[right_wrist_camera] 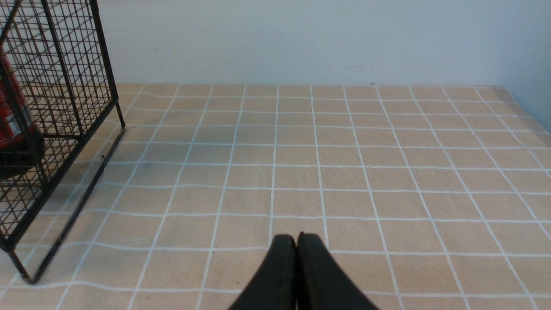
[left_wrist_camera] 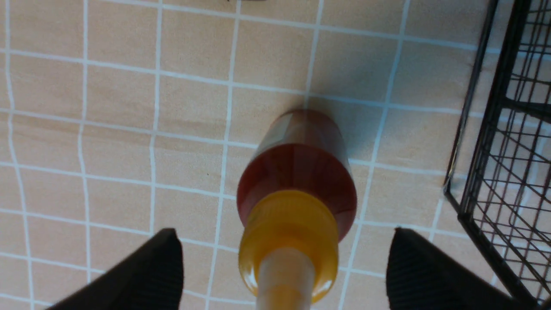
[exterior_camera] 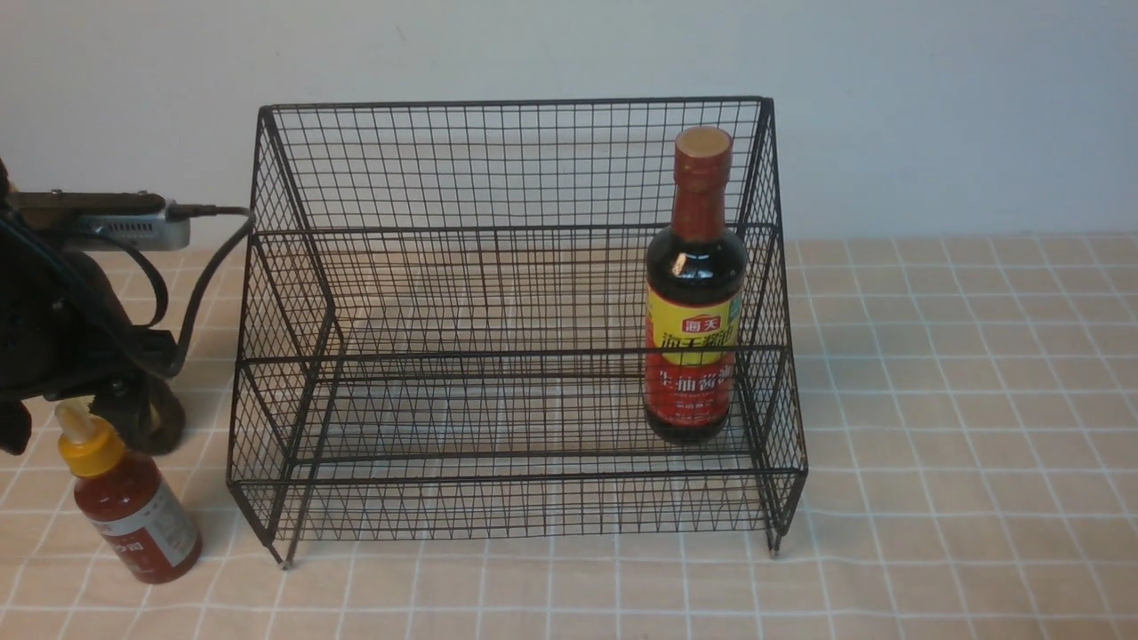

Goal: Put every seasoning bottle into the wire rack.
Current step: Use the left arm to grab the condiment bottle closest to it, then use the left arm to put the condiment bottle back on the shelf

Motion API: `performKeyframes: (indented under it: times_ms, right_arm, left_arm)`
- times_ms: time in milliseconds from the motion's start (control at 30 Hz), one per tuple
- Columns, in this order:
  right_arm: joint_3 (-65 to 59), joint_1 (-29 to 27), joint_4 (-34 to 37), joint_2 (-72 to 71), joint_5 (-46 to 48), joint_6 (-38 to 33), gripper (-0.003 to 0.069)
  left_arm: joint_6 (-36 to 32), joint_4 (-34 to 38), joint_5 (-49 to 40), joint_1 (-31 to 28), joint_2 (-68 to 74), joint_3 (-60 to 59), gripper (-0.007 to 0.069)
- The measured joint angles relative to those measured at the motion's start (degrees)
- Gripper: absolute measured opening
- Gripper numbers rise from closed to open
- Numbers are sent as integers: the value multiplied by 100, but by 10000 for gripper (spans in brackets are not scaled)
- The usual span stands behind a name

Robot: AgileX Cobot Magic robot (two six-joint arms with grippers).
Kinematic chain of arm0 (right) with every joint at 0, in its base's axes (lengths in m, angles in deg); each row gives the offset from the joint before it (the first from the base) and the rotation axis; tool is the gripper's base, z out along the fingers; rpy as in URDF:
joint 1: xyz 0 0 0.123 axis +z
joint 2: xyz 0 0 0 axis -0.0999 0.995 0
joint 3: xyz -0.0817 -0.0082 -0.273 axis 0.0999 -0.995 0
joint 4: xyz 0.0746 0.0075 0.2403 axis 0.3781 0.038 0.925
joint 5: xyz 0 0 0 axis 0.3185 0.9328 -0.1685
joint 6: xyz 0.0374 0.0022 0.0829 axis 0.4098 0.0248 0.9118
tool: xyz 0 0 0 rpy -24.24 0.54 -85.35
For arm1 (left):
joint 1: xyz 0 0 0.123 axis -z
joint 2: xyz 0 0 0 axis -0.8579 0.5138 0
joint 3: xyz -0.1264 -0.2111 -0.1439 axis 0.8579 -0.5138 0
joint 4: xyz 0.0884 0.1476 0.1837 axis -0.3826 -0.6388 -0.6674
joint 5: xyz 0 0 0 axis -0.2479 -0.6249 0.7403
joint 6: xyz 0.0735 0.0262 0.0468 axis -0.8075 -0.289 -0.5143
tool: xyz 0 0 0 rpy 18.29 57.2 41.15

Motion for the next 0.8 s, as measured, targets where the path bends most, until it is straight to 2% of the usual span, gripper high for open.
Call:
performKeyframes:
  times_ms: [200,267,300,400,433,700,800]
  right_arm:
    - [0,0,0,0,0,0,-13]
    - [0,0,0,0,0,0,-13]
    - [0,0,0,0,0,0,-13]
    - [0,0,0,0,0,0,-13]
    - [0,0,0,0,0,0,-13]
    - [0,0,0,0,0,0,-13]
    - [0,0,0,0,0,0,-13]
  left_arm:
    - [36,-6,31,0,244,0,549]
    - [36,-6,48,0,281,0,483]
    - [36,-6,48,0,282,0,474]
    - [36,1,48,0,323,0,293]
    - [36,1,43,0,325,7,277]
    - [36,7,-229,0,162,11,287]
    - [36,126,-244,0,-416,11,287]
